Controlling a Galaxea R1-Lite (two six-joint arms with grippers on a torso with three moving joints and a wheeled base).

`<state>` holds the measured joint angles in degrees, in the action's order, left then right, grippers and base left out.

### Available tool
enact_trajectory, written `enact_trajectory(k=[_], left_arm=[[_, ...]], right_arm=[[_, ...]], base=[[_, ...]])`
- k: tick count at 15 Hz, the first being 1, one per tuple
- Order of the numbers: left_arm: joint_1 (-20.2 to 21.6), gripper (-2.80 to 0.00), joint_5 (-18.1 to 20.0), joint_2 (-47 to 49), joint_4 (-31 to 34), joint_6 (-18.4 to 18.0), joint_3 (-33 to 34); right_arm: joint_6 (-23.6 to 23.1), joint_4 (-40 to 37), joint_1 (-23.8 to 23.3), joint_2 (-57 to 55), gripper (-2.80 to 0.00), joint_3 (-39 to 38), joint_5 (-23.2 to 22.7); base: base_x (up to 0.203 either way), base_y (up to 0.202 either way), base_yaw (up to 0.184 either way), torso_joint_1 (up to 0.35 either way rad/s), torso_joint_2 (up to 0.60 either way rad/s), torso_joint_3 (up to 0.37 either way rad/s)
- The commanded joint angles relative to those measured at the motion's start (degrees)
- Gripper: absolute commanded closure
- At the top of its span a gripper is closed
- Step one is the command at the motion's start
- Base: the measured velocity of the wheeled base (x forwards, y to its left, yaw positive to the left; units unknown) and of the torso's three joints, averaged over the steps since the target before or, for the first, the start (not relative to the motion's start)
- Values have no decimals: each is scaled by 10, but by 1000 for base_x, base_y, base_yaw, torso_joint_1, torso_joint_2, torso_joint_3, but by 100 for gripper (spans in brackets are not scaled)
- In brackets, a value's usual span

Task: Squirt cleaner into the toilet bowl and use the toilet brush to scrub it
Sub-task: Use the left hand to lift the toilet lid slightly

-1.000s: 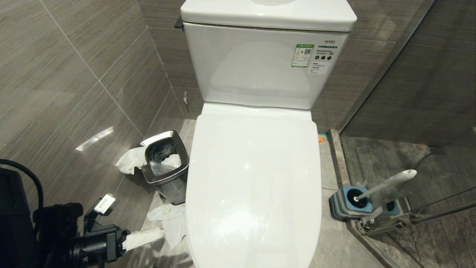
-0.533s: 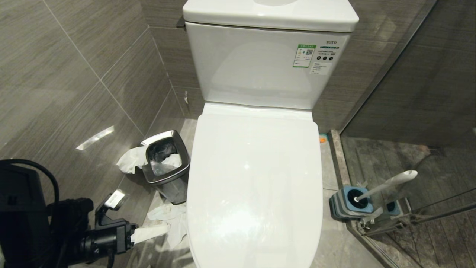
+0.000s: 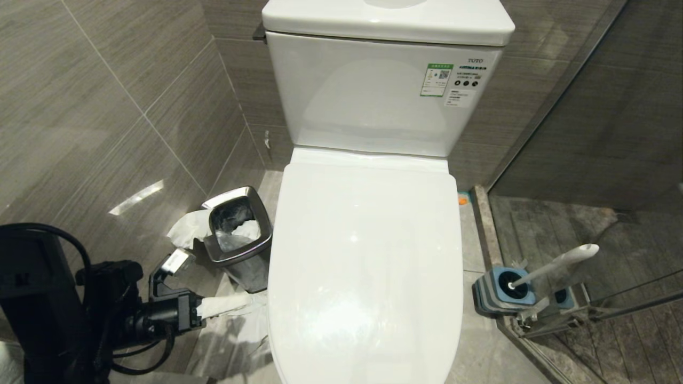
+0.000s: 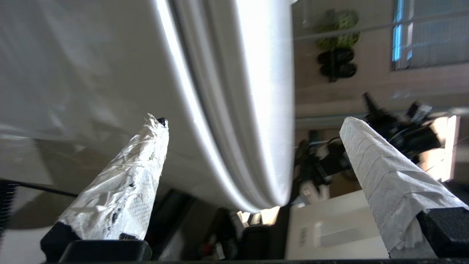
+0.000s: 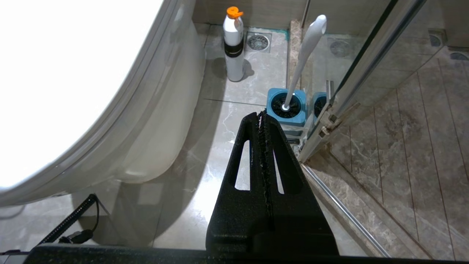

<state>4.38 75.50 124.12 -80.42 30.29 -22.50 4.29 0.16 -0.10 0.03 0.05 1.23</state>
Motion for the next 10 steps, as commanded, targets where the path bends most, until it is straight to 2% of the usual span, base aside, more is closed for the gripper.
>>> enact_trajectory(k=[1, 3, 5, 10], left_arm=[[1, -280, 4, -54, -16, 77, -7], [1, -280, 4, -50, -69, 130, -10], [-1, -280, 4, -44, -72, 165, -11], [1, -280, 4, -31, -72, 167, 3]], right_arm=[[0, 0, 0, 0, 0, 0, 0], [0, 0, 0, 0, 0, 0, 0], [0, 0, 0, 0, 0, 0, 0], [0, 0, 0, 0, 0, 0, 0]], base=[[0, 0, 0, 0, 0, 0], [0, 0, 0, 0, 0, 0], [0, 0, 0, 0, 0, 0], [0, 0, 0, 0, 0, 0]])
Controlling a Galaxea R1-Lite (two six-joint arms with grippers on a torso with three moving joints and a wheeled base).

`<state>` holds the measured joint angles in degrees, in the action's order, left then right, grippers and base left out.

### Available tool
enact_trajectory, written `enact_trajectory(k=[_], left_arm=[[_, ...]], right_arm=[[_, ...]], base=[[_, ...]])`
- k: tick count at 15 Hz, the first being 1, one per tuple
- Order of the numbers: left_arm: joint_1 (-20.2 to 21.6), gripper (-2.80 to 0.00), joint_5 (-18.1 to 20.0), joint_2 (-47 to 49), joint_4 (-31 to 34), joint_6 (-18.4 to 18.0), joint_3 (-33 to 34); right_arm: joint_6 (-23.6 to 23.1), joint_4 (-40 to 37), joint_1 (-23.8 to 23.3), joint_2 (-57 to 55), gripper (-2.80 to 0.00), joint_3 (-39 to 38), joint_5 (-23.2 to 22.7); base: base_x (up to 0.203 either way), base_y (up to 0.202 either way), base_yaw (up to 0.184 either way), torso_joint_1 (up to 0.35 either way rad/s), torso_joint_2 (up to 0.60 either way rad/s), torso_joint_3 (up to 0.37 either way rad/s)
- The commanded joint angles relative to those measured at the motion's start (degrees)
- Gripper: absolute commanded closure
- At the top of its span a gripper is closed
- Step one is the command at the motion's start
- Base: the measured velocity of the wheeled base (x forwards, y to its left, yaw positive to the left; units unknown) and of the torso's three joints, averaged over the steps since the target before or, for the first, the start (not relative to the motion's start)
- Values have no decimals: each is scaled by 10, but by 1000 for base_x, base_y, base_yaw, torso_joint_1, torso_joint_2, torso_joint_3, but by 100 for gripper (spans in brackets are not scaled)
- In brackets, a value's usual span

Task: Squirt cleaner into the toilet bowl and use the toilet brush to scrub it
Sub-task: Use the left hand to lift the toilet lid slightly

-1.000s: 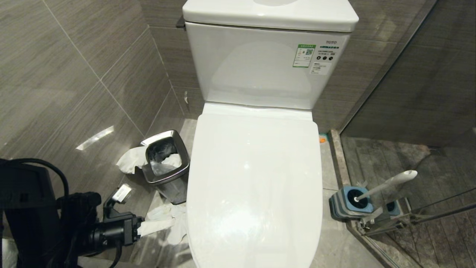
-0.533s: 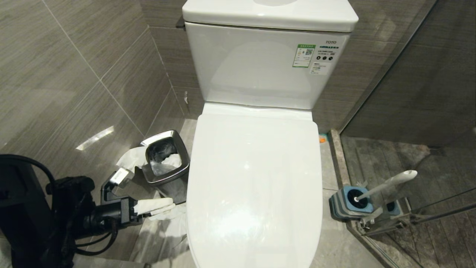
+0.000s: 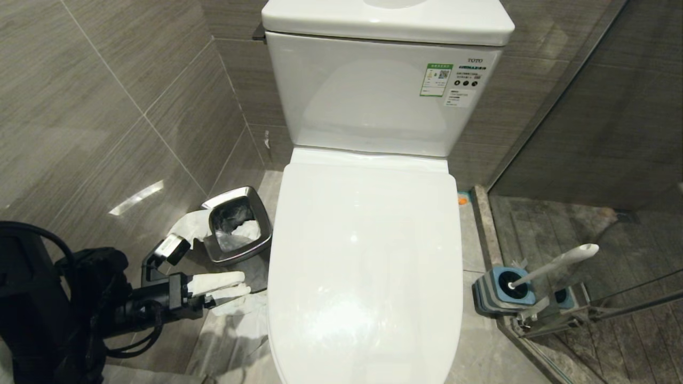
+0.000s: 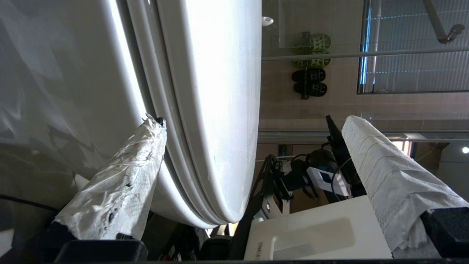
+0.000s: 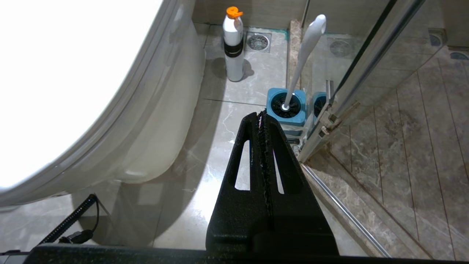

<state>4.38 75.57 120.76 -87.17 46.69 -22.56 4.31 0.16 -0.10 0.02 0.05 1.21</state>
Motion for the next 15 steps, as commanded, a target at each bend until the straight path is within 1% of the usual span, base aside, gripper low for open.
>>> enact_trajectory(k=[1, 3, 8, 10, 13, 15], left_arm=[[0, -280, 5, 3, -5, 2, 7], [-3, -280, 5, 3, -5, 0, 12], [-10, -280, 7, 3, -5, -18, 46], [-16, -280, 7, 10, -5, -36, 47], [-30, -280, 7, 24, -5, -81, 50], [-41, -280, 4, 29, -5, -99, 55]], right_arm=[[0, 0, 0, 0, 0, 0, 0], [0, 0, 0, 0, 0, 0, 0], [0, 0, 0, 0, 0, 0, 0], [0, 0, 0, 0, 0, 0, 0], [0, 0, 0, 0, 0, 0, 0], [0, 0, 0, 0, 0, 0, 0]], base=[[0, 0, 0, 0, 0, 0], [0, 0, 0, 0, 0, 0], [0, 0, 0, 0, 0, 0], [0, 0, 0, 0, 0, 0], [0, 0, 0, 0, 0, 0], [0, 0, 0, 0, 0, 0]])
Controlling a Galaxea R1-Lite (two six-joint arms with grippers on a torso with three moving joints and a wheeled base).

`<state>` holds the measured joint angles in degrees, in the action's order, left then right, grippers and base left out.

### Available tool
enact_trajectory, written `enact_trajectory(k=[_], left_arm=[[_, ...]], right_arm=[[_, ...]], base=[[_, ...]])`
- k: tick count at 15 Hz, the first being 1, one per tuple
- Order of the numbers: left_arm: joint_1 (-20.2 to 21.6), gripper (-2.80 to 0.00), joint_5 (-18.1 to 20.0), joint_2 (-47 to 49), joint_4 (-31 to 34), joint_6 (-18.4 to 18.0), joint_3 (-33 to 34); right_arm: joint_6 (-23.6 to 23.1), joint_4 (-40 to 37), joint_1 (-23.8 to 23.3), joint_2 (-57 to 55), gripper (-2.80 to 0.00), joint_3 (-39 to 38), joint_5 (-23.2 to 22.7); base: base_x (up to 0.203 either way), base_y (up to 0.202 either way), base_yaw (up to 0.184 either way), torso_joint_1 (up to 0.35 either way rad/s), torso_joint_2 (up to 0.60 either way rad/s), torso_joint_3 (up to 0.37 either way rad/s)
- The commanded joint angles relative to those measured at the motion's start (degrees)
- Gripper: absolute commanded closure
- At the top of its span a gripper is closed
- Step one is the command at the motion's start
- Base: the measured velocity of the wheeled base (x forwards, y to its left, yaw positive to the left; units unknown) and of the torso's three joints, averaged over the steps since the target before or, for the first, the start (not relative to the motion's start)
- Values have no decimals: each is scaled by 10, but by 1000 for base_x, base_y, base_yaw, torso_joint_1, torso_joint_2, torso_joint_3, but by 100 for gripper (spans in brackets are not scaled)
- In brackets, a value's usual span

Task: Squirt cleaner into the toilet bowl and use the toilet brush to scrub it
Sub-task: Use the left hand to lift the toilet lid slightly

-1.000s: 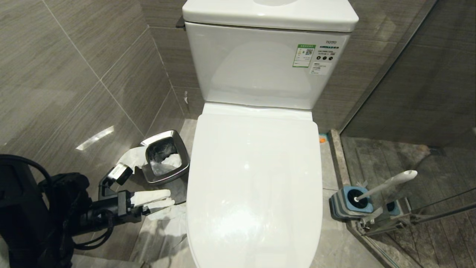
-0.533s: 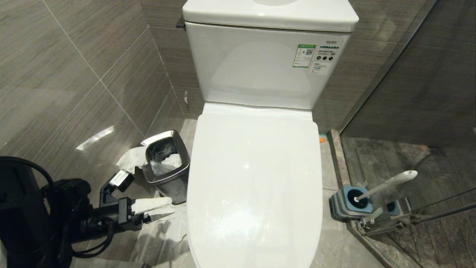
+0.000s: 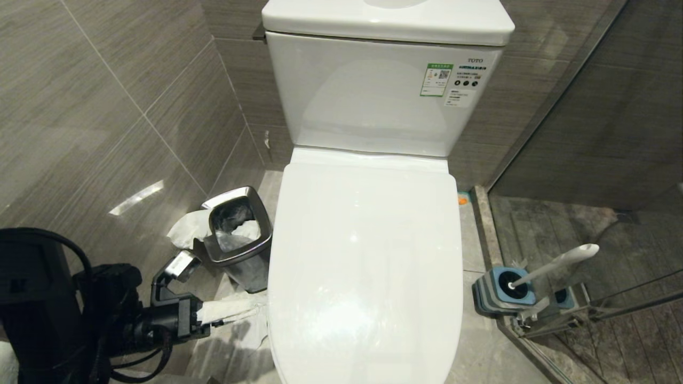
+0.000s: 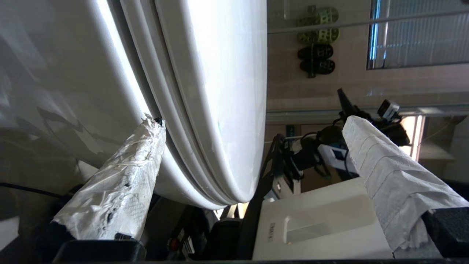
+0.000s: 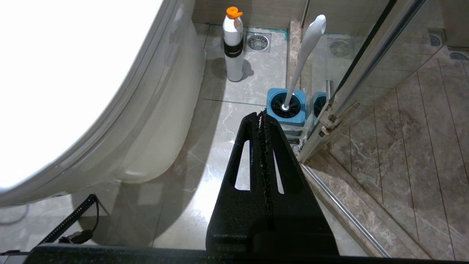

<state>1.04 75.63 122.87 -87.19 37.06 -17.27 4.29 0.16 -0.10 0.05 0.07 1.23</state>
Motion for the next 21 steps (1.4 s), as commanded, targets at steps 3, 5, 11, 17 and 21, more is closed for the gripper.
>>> enact_trajectory(k=[3, 5, 11, 17, 21], left_arm=[[-17, -280, 1, 11, -5, -6, 4], [-19, -280, 1, 11, -5, -6, 5], [-30, -280, -6, 11, -5, -34, 19], [-62, -280, -51, 18, -5, -51, 27], [-78, -280, -70, 17, -5, -65, 30]], right_arm=[[0, 0, 0, 0, 0, -1, 0], [0, 0, 0, 0, 0, -1, 0], [0, 0, 0, 0, 0, 0, 0], [0, 0, 0, 0, 0, -1, 0], [0, 0, 0, 0, 0, 0, 0]], base=[[0, 0, 0, 0, 0, 0], [0, 0, 0, 0, 0, 0], [0, 0, 0, 0, 0, 0], [0, 0, 0, 0, 0, 0], [0, 0, 0, 0, 0, 0]])
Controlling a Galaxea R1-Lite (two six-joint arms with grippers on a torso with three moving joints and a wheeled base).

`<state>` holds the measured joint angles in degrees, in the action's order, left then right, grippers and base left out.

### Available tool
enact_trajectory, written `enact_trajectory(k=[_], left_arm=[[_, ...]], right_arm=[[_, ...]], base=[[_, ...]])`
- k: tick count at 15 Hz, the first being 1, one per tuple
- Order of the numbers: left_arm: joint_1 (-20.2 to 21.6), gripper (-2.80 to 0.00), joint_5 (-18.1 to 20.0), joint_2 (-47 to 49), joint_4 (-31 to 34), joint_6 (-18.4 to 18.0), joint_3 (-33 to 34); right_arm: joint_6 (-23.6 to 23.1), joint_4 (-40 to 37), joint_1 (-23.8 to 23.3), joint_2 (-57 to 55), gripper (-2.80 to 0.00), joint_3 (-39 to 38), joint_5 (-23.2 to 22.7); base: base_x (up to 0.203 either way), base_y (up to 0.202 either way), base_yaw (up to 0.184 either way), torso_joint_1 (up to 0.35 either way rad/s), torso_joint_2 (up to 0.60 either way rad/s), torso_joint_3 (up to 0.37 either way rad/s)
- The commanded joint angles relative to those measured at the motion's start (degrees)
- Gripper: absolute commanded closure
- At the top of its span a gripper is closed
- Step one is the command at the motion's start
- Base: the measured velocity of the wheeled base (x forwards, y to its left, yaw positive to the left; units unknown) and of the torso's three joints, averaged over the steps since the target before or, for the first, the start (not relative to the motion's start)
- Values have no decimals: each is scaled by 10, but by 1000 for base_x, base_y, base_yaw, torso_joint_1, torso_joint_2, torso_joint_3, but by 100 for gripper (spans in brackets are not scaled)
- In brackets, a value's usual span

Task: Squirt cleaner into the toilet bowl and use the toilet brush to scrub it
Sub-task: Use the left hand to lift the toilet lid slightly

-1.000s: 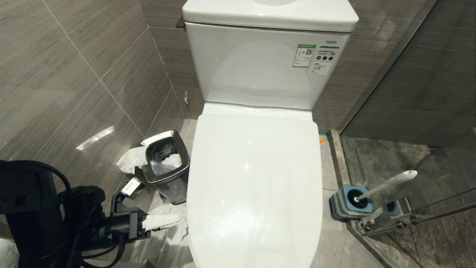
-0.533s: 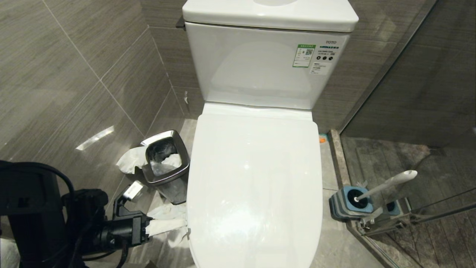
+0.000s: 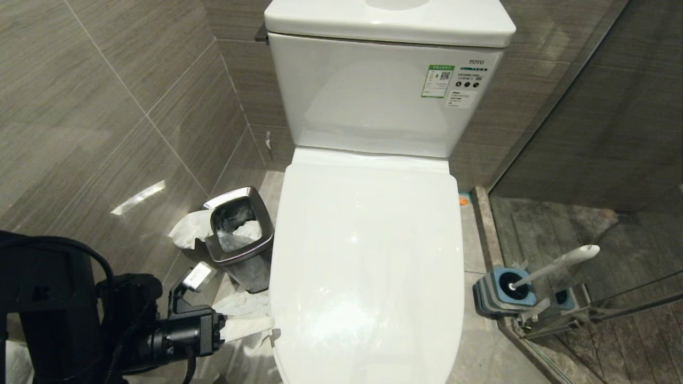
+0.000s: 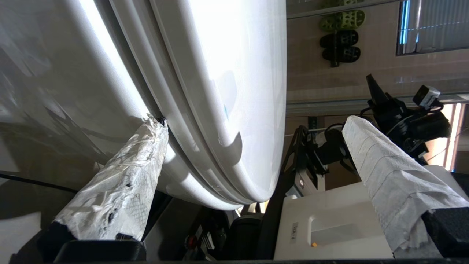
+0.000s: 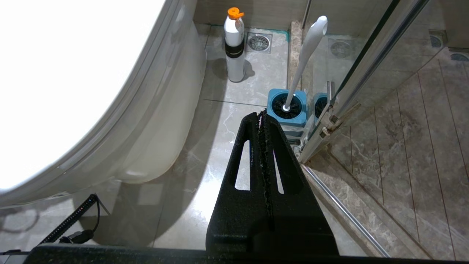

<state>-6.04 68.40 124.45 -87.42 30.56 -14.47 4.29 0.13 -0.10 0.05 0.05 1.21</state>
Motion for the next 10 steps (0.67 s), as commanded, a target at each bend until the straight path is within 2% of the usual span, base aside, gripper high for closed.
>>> enact_trajectory(k=[1, 4, 5, 7, 10], left_arm=[[-11, -280, 3, 0, -2, -9, 6], [-31, -280, 0, 0, -2, -45, 28], [-36, -280, -13, 1, -2, -50, 30], [-42, -280, -50, 3, -2, -51, 25], [-42, -280, -54, 4, 9, -52, 14]], right_arm=[[0, 0, 0, 0, 0, 0, 0], [0, 0, 0, 0, 0, 0, 0], [0, 0, 0, 0, 0, 0, 0], [0, 0, 0, 0, 0, 0, 0], [0, 0, 0, 0, 0, 0, 0]], base=[[0, 0, 0, 0, 0, 0], [0, 0, 0, 0, 0, 0], [0, 0, 0, 0, 0, 0], [0, 0, 0, 0, 0, 0], [0, 0, 0, 0, 0, 0]])
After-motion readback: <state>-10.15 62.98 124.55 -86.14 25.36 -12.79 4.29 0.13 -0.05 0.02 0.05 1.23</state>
